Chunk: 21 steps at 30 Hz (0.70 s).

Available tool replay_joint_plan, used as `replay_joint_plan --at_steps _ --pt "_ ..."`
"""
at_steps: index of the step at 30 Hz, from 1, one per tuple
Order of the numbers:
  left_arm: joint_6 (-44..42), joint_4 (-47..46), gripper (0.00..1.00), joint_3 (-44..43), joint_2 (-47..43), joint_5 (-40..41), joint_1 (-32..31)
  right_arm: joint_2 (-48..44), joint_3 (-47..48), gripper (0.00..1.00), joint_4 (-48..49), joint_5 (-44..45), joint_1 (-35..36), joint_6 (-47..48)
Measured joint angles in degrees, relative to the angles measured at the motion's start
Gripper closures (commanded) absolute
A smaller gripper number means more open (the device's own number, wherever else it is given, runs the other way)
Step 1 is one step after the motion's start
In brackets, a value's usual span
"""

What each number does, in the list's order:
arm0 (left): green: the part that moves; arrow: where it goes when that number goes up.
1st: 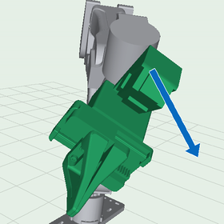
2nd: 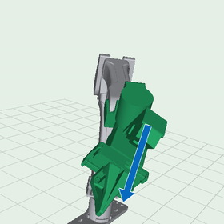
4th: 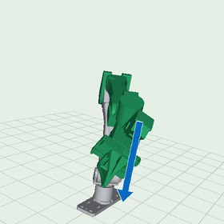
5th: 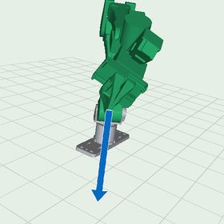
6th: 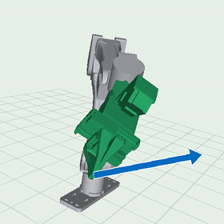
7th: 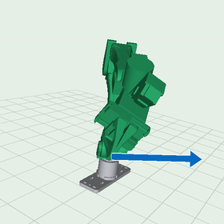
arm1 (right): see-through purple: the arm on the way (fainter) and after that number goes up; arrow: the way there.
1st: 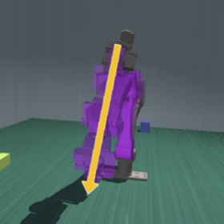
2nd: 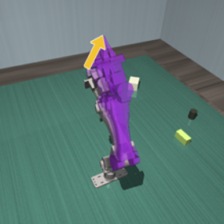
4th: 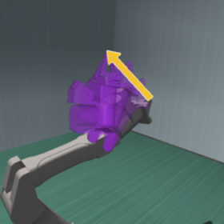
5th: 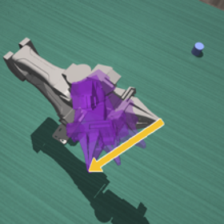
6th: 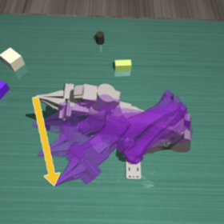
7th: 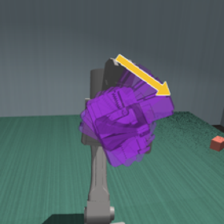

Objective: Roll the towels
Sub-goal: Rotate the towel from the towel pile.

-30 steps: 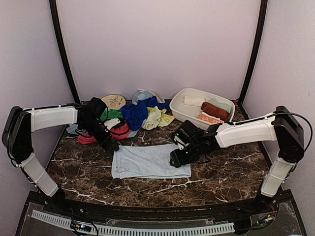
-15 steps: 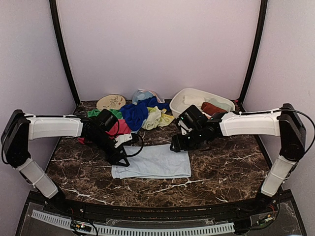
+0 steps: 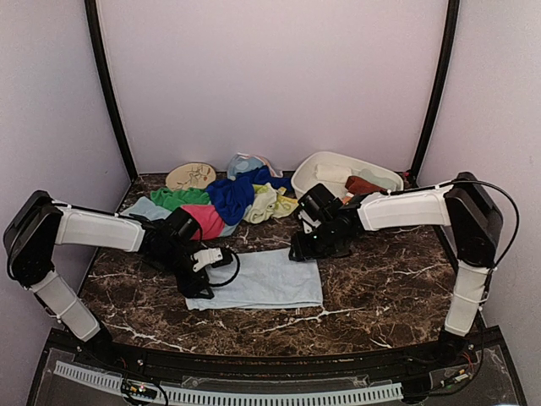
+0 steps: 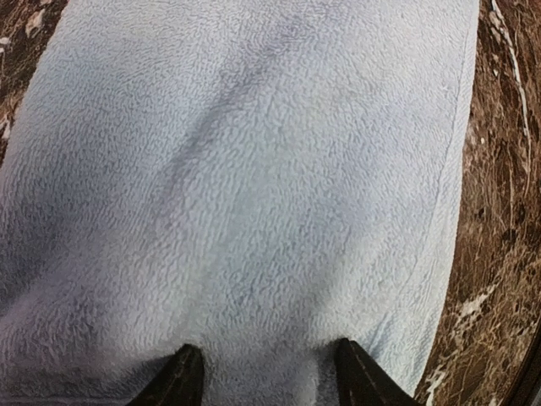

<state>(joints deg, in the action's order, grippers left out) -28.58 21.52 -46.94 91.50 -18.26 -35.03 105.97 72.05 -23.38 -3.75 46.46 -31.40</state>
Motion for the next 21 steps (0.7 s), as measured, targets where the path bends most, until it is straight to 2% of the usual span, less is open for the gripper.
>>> replay_joint_plan --at_steps 4,6,9,15,18,21 --pt "-1.3 0.0 0.31 1.5 -1.8 2.3 0.0 4.3 -1.3 0.57 1.0 -1.6 -0.1 -1.1" --pt "-2.0 0.3 0.24 1.7 -2.6 3.2 0.0 4.3 -2.4 0.59 2.4 -1.7 -0.2 -2.1" --pt "-2.5 1.5 0.19 1.7 -5.1 4.3 0.0 3.7 -4.3 0.6 4.7 -1.6 -0.4 -3.2" --pt "-3.7 3.5 0.21 0.7 -11.4 2.0 0.1 -1.7 -12.2 0.61 8.6 -0.9 -0.4 -6.3" --pt "-3.8 4.0 0.23 -0.4 -10.9 0.4 -0.2 -7.6 -17.7 0.59 5.9 -1.1 0.2 -8.5" --pt "-4.0 4.4 0.23 -0.6 -9.0 -0.3 -0.9 -11.3 -18.7 0.57 1.3 -1.2 1.0 -9.4"
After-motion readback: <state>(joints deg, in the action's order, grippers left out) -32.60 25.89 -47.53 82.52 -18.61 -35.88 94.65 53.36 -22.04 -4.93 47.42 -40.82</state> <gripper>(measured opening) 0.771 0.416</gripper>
